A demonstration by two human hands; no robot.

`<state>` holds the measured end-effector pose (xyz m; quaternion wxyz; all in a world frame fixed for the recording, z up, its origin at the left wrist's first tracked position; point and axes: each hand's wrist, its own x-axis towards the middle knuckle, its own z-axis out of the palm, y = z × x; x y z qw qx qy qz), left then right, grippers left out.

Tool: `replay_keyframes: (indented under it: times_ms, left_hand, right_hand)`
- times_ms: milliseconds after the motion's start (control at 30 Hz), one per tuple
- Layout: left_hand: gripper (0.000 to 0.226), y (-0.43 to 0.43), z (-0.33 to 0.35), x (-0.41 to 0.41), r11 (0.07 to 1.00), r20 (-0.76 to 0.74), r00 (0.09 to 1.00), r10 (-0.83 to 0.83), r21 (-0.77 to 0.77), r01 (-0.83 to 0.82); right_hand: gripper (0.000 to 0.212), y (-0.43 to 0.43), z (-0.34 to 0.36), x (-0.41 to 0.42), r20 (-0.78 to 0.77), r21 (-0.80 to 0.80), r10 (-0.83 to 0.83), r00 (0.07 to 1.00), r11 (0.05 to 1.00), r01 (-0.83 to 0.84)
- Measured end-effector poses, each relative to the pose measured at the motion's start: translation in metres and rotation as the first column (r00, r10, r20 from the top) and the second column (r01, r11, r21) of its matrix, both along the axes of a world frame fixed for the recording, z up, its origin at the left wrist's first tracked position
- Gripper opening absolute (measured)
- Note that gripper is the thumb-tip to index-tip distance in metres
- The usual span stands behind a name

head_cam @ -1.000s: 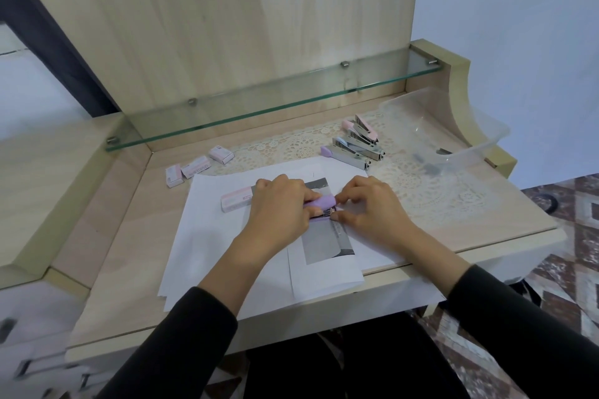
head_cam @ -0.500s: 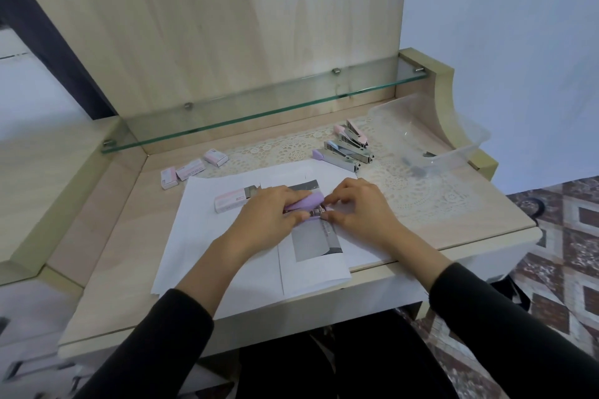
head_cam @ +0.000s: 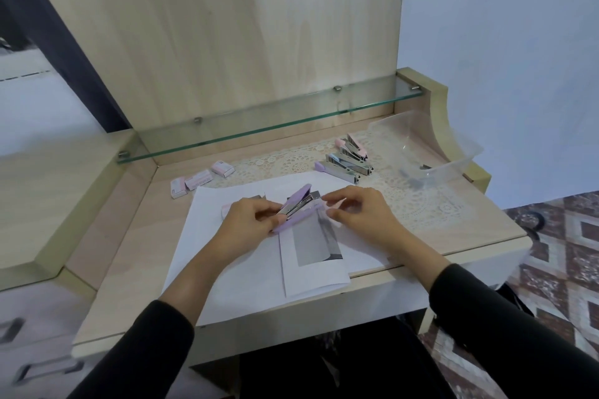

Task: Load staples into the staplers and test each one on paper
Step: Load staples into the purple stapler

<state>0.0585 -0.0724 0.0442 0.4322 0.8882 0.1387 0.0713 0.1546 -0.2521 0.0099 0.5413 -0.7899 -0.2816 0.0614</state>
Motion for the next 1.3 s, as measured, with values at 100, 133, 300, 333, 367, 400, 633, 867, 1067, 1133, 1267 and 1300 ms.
replay_keyframes:
  times_ms: [100, 133, 300, 333, 367, 400, 633, 867, 1067, 1133, 1267, 1300]
  left_hand:
    - [0.016, -0.006, 0.006, -0.003, 0.988, 0.039, 0.998, -0.041, -0.150, 0.047]
    - [0.017, -0.009, 0.008, -0.003, 0.983, 0.053, 0.997, -0.057, -0.170, 0.065]
    - [0.022, -0.022, 0.016, -0.007, 0.947, 0.100, 0.985, -0.137, -0.279, 0.160]
    - [0.022, -0.024, 0.016, -0.008, 0.937, 0.110, 0.984, -0.138, -0.307, 0.166]
    - [0.022, -0.025, 0.016, -0.009, 0.930, 0.120, 0.985, -0.124, -0.332, 0.158]
    - [0.022, -0.027, 0.016, -0.010, 0.930, 0.131, 0.986, -0.102, -0.340, 0.142]
    - [0.042, -0.053, 0.002, -0.011, 0.987, 0.327, 0.945, 0.007, 0.152, -0.060]
    - [0.026, -0.048, 0.002, -0.008, 0.993, 0.270, 0.958, 0.093, -0.096, -0.070]
    - [0.028, -0.046, -0.005, -0.016, 0.925, 0.198, 0.980, -0.019, -0.367, 0.092]
    - [0.029, -0.046, -0.006, -0.016, 0.899, 0.195, 0.979, -0.053, -0.418, 0.131]
    - [0.023, -0.044, -0.005, -0.014, 0.926, 0.156, 0.982, -0.109, -0.344, 0.157]
    - [0.021, -0.043, -0.004, -0.013, 0.951, 0.153, 0.983, -0.102, -0.275, 0.142]
  right_hand:
    - [0.042, -0.002, 0.018, -0.008, -0.105, 0.133, 0.168, 0.980, 0.979, -0.154]
    - [0.046, -0.002, 0.024, -0.011, -0.127, 0.166, 0.204, 0.971, 0.969, -0.182]
    - [0.038, -0.003, 0.038, -0.017, -0.205, 0.379, 0.316, 0.926, 0.898, -0.223]
    - [0.034, -0.003, 0.039, -0.019, -0.203, 0.395, 0.307, 0.930, 0.895, -0.209]
    - [0.031, -0.003, 0.040, -0.020, -0.204, 0.406, 0.281, 0.938, 0.896, -0.180]
    - [0.029, -0.002, 0.040, -0.022, -0.208, 0.413, 0.242, 0.948, 0.900, -0.139]
    - [0.027, 0.010, 0.042, -0.025, -0.104, 0.355, -0.158, 0.982, 0.916, 0.185]
    - [0.025, 0.001, 0.051, -0.022, -0.177, 0.410, 0.133, 0.975, 0.911, -0.049]
    - [0.034, -0.004, 0.049, -0.020, -0.274, 0.430, 0.431, 0.860, 0.855, -0.291]
    - [0.039, -0.003, 0.048, -0.020, -0.270, 0.443, 0.462, 0.845, 0.839, -0.317]
    - [0.038, 0.001, 0.047, -0.023, -0.250, 0.481, 0.458, 0.853, 0.823, -0.301]
    - [0.039, 0.002, 0.047, -0.023, -0.260, 0.496, 0.444, 0.858, 0.823, -0.275]
